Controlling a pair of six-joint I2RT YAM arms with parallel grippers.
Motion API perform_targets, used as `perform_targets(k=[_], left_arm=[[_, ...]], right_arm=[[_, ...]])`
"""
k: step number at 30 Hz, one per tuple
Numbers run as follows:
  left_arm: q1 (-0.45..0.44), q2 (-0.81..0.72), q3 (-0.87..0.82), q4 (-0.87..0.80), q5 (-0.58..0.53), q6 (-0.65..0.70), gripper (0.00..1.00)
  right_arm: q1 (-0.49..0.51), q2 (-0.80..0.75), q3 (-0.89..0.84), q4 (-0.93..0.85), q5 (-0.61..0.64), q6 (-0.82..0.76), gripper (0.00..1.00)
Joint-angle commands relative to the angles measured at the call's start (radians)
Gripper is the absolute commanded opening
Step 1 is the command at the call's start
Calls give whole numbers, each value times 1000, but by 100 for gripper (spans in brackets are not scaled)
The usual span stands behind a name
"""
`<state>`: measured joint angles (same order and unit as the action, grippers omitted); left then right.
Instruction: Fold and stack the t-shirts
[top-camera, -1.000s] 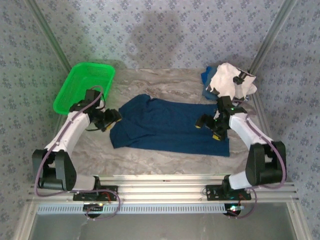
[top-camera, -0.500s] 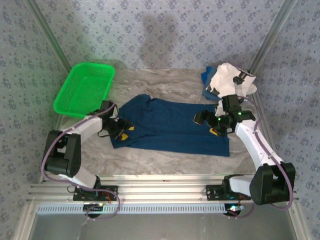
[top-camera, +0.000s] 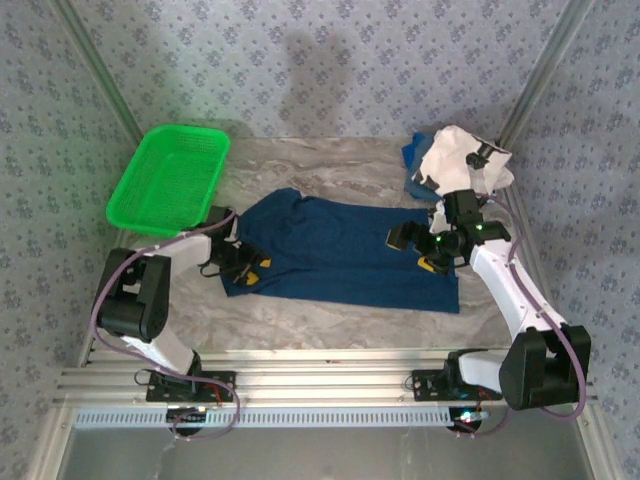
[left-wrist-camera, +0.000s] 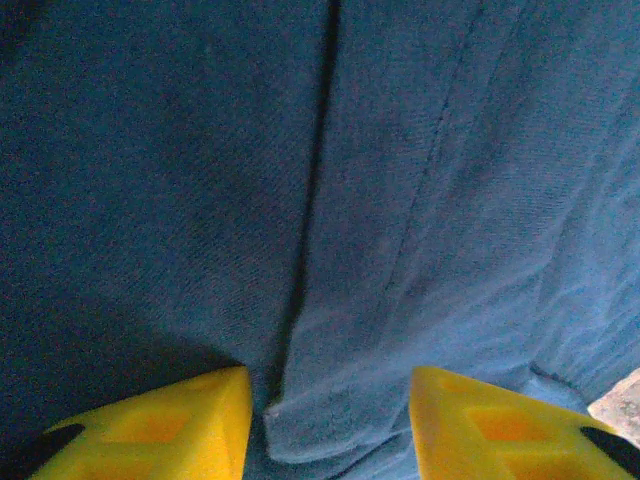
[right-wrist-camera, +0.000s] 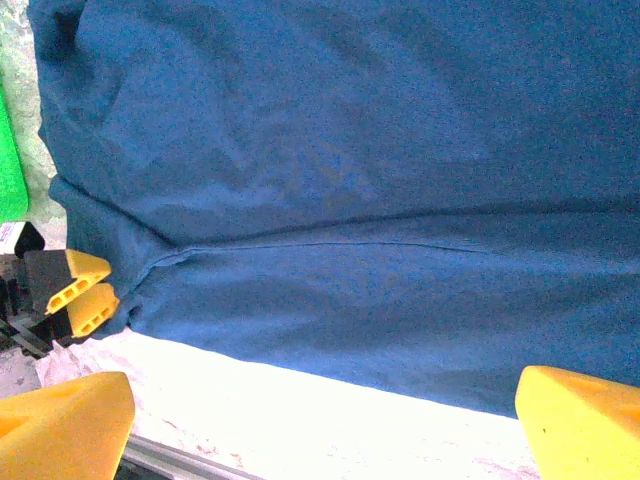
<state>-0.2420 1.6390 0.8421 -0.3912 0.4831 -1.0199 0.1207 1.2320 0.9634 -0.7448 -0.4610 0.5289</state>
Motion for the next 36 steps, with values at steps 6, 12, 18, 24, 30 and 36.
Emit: perform_targets(k=[6,12,18,24,30,36], left_arm=[[-9,22,40,28,14,5,26],[-3,12,50,5,18,25,8],[-2,-2,96,0,31,36,0],[-7,69,204,-10,56,76,0],[-17,168,329,-81,54,148,0],[-22,235,407,-125,52,182,3]], right_arm=[[5,-16,-8,-24,-8,-11,100],[7,-26,-14,-31,-5,-7,100],[5,-29,-22,-36,-2,-3,100],[1,-32,-44,-20,4,5,100],[-15,-35,-82,5,3,28,100],[-23,-35,-106,6,2,24,100]])
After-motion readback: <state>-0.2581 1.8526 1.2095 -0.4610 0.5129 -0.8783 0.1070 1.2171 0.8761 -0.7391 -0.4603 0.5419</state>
